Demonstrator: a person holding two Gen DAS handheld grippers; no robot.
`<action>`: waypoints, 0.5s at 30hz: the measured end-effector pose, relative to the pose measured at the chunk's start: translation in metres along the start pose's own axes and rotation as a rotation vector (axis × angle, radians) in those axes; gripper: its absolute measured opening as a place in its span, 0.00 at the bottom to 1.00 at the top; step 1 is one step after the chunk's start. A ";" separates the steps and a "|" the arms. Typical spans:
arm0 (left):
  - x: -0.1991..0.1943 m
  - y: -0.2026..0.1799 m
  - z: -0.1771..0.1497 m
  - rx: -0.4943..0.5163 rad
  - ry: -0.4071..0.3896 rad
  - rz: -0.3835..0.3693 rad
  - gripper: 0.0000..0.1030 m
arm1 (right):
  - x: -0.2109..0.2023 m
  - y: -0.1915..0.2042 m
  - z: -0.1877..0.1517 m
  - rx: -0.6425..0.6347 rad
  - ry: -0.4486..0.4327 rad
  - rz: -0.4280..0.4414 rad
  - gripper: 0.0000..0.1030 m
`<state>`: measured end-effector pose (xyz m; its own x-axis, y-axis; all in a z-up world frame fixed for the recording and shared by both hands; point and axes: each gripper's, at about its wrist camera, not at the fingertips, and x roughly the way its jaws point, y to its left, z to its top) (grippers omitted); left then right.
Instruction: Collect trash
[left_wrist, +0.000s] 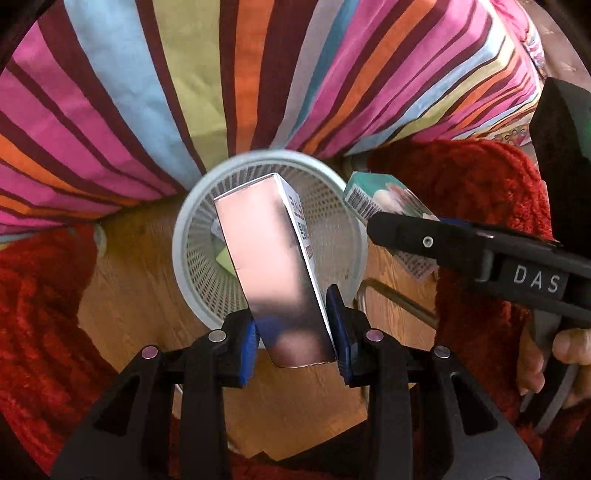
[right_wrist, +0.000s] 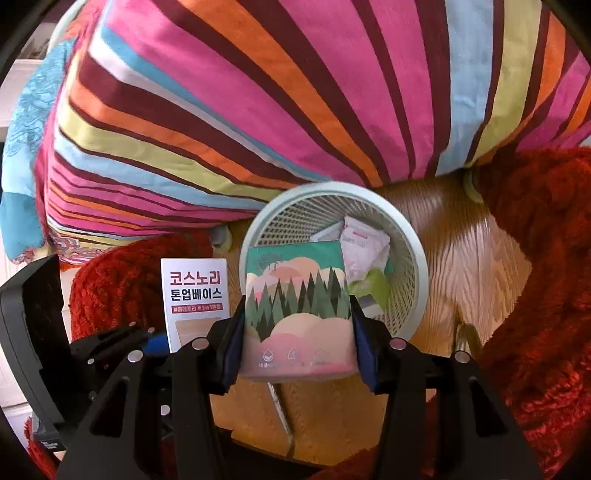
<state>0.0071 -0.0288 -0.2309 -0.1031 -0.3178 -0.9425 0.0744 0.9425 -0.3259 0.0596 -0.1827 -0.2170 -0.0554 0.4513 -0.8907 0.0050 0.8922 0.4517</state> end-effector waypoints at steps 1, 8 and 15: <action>0.004 0.001 0.000 -0.006 0.014 -0.002 0.33 | 0.003 -0.001 0.001 0.008 0.010 0.001 0.47; 0.019 0.009 0.004 -0.044 0.078 -0.018 0.33 | 0.021 -0.009 0.006 0.068 0.069 0.015 0.47; 0.031 0.012 0.009 -0.064 0.122 -0.007 0.33 | 0.033 -0.011 0.009 0.096 0.121 0.017 0.47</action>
<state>0.0140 -0.0286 -0.2645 -0.2235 -0.3135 -0.9229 0.0103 0.9460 -0.3239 0.0665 -0.1775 -0.2523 -0.1747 0.4653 -0.8677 0.1019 0.8851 0.4541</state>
